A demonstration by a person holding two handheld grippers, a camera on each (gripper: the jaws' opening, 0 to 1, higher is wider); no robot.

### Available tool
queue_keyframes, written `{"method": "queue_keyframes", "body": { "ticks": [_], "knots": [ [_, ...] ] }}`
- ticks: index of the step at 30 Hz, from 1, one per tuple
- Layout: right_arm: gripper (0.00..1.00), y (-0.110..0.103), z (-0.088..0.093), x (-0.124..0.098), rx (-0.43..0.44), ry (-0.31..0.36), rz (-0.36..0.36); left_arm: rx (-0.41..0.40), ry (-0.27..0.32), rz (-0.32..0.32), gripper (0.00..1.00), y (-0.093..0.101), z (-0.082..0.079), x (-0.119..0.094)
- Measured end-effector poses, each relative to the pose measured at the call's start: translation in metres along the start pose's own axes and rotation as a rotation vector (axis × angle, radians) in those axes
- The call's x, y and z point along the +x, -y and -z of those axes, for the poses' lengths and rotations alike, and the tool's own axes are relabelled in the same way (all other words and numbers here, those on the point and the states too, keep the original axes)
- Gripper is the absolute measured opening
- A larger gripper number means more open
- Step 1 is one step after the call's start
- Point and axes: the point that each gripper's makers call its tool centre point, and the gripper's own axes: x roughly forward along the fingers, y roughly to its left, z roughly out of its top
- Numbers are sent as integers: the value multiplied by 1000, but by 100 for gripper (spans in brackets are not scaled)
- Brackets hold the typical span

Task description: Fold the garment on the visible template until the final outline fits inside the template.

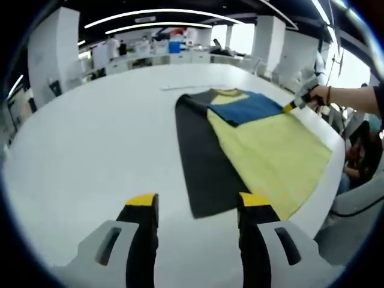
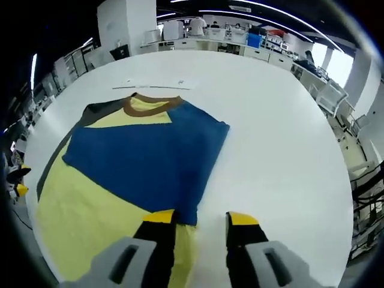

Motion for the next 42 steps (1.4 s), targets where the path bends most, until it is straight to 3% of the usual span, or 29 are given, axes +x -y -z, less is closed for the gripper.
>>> {"method": "queue_keyframes", "body": {
  "ticks": [4, 7, 12, 19, 23, 32, 37, 42],
  "knots": [
    [63, -8, -15, -8, -36, 56, -29, -9, -20, -3, 45, 0, 5, 4],
    [78, -21, -15, -16, -64, 80, -48, -12, -27, -4, 44, 1, 8, 7],
    [86, -33, -21, -20, -74, 112, -87, -29, -38, -3, 39, 2, 13, 13],
    [98, -49, -34, -44, -126, 196, -142, -24, -59, -9, 32, 1, 20, 20],
    [99, -60, -28, -59, -134, 207, -174, 26, -97, -16, 30, -2, 28, 26],
    [99, -76, -23, -83, -129, 248, -238, -9, -109, -10, 23, 1, 30, 27],
    [99, -83, -16, -97, -132, 254, -246, 10, -100, -24, 17, -4, 30, 30],
    [99, -93, -7, -108, -136, 264, -274, 14, -103, -17, 11, 5, 29, 29]
  ]
}}
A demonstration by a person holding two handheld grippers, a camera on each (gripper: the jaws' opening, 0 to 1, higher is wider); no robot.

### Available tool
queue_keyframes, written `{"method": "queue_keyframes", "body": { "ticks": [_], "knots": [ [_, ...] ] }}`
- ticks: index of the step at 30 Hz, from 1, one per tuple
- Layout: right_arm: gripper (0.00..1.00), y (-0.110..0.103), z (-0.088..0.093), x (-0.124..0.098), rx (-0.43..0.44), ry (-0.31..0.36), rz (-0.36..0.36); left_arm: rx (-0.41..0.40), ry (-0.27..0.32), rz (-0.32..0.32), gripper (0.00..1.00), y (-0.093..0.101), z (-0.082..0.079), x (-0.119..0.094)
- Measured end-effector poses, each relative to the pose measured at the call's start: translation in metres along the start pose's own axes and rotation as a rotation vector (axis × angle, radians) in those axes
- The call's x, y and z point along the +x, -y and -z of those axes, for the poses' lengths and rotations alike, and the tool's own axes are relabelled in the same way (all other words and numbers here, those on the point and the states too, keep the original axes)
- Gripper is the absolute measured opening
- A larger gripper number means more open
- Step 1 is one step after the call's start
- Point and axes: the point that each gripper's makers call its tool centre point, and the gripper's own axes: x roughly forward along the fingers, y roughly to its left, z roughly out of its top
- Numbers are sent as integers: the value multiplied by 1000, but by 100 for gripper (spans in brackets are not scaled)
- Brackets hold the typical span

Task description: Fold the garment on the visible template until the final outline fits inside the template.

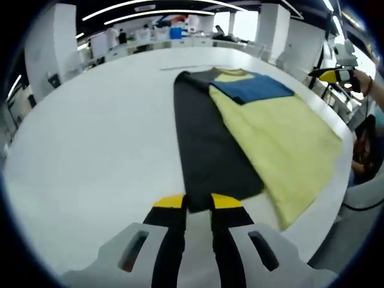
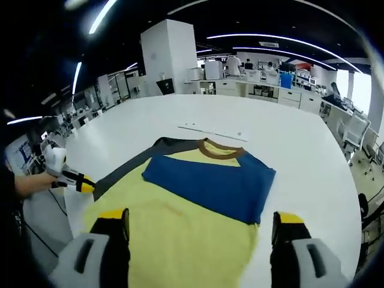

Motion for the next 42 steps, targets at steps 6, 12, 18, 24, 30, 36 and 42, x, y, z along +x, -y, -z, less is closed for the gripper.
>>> {"method": "queue_keyframes", "body": {
  "ticks": [6, 12, 18, 24, 30, 36, 42],
  "knots": [
    [99, -19, 8, -10, 0, -23, -44, 23, -3, 9, 1, -2, 0, 2],
    [99, -31, 11, -20, 22, -1, -67, 59, -24, -17, 1, -17, -6, -2],
    [99, -34, 15, -26, 15, 7, -73, 98, -48, -53, 1, -45, -9, -8],
    [100, -28, 19, -31, -18, 12, -41, 116, -93, -78, 1, -70, -11, -10],
    [100, -30, 25, -33, -43, -4, -28, 118, -108, -88, 1, -86, -17, -8],
    [100, -35, 29, -34, -116, -38, -26, 84, -119, -116, 1, -109, -18, -6],
    [100, -32, 26, -35, -117, -26, -14, 69, -142, -155, 1, -136, -14, -6]
  ]
}}
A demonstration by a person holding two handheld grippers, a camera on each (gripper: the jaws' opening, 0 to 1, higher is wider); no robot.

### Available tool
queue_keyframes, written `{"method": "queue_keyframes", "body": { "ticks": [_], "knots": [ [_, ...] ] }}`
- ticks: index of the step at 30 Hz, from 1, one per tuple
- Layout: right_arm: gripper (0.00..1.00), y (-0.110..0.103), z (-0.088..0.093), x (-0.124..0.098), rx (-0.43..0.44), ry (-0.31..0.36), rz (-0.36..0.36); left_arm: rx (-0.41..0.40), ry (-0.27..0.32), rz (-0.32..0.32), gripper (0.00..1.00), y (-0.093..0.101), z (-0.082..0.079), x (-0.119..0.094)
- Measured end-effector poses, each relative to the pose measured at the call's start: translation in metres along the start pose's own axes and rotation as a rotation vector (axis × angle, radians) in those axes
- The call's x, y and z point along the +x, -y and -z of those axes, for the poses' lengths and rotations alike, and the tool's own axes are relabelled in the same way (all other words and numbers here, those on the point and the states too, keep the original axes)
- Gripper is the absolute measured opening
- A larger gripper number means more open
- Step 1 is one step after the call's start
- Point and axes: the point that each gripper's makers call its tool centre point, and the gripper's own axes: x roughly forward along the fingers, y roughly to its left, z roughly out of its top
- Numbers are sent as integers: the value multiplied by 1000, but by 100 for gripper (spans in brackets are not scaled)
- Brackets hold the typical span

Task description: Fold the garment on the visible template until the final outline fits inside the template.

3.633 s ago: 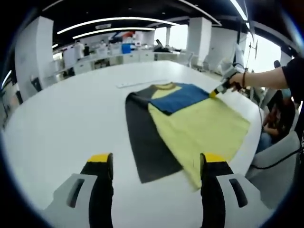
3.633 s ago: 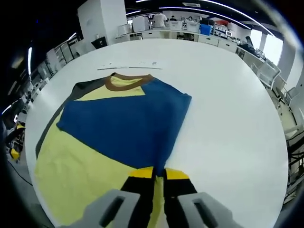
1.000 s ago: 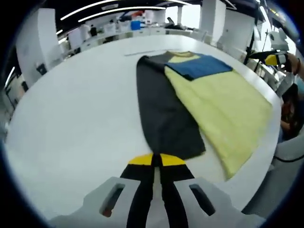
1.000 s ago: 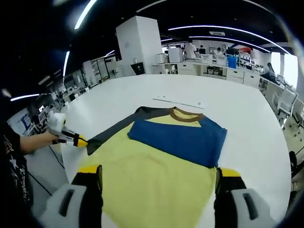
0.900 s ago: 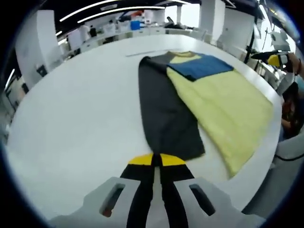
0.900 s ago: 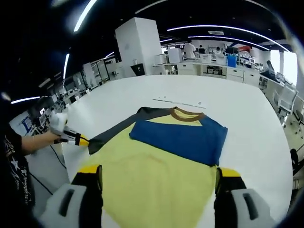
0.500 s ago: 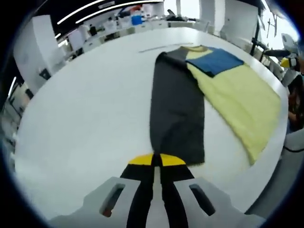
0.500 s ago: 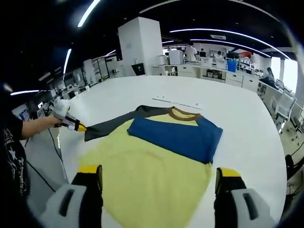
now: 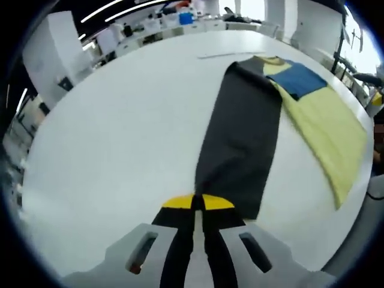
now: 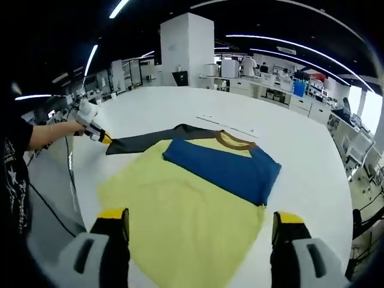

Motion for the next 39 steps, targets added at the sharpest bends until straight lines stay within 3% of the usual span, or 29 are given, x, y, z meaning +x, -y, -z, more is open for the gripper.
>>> {"method": "queue_keyframes", "body": {
  "ticks": [8, 14, 31, 39],
  "knots": [
    [100, -2, -4, -5, -5, 17, -9, -14, -19, -32, 1, -17, 3, 3],
    [100, 4, 3, -7, 0, 2, 13, -9, -33, -52, 1, -30, 5, 9],
    [100, 7, 10, -13, 25, -11, 50, -3, -10, -135, 1, -66, -12, 23],
    [100, 8, 11, -13, 26, -15, 60, -15, 5, -206, 1, -86, -16, 27]
  ]
}}
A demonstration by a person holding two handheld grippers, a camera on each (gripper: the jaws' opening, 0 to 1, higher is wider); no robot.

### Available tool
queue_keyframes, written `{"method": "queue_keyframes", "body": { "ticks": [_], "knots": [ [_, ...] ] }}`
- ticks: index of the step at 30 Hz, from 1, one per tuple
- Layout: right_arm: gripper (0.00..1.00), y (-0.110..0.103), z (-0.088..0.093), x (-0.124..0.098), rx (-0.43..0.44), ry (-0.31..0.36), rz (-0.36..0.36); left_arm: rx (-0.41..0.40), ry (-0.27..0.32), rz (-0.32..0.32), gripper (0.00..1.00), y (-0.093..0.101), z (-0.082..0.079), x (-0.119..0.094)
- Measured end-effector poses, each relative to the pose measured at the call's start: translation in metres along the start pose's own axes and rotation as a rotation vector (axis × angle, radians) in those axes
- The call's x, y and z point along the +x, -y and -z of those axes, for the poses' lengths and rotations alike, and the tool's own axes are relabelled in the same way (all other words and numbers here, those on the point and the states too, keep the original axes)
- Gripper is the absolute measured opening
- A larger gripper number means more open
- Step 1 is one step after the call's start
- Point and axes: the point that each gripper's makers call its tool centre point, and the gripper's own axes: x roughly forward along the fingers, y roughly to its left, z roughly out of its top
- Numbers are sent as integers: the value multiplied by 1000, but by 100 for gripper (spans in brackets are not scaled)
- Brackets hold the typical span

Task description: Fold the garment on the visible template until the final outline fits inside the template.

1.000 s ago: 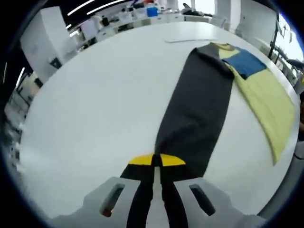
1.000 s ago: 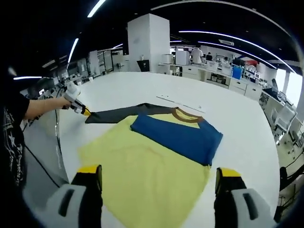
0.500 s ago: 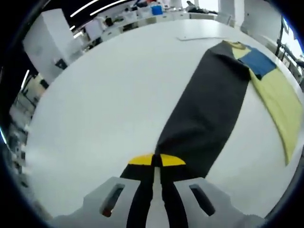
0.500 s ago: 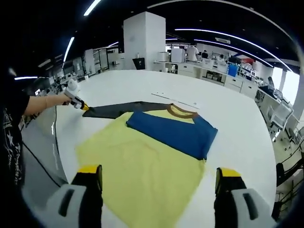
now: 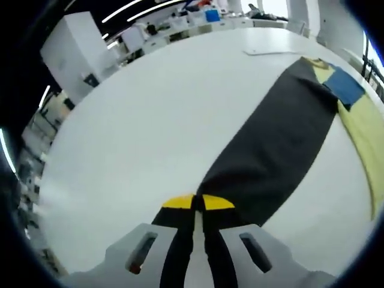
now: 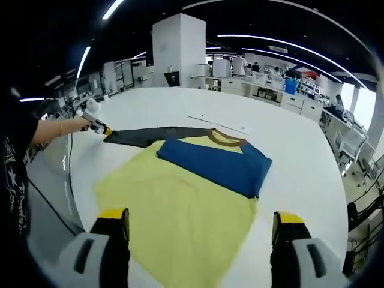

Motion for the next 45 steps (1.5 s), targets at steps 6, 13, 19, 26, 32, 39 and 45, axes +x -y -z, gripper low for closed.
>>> {"method": "queue_keyframes", "body": {
  "ticks": [6, 13, 19, 26, 32, 39, 45],
  "knots": [
    [100, 1, 2, -1, 0, -5, 0, 7, 20, -29, 1, -4, -8, 9],
    [100, 4, 6, -3, 9, -6, 7, 2, 49, -46, 1, -13, -13, 18],
    [100, 6, 8, -3, 20, -5, 12, 11, 60, -52, 1, -10, -18, 17],
    [100, 3, 8, -1, 21, -4, 9, -17, 74, -52, 6, -17, -19, 18],
    [100, 1, 6, 0, 32, 11, 9, -90, 161, -10, 16, -31, -20, 14],
    [100, -8, 3, 3, 33, 20, -11, -106, 205, 33, 28, -15, -17, -19],
    [100, -10, 0, 2, 30, 31, -18, -200, 222, 74, 30, 10, -16, -37]
  ]
}}
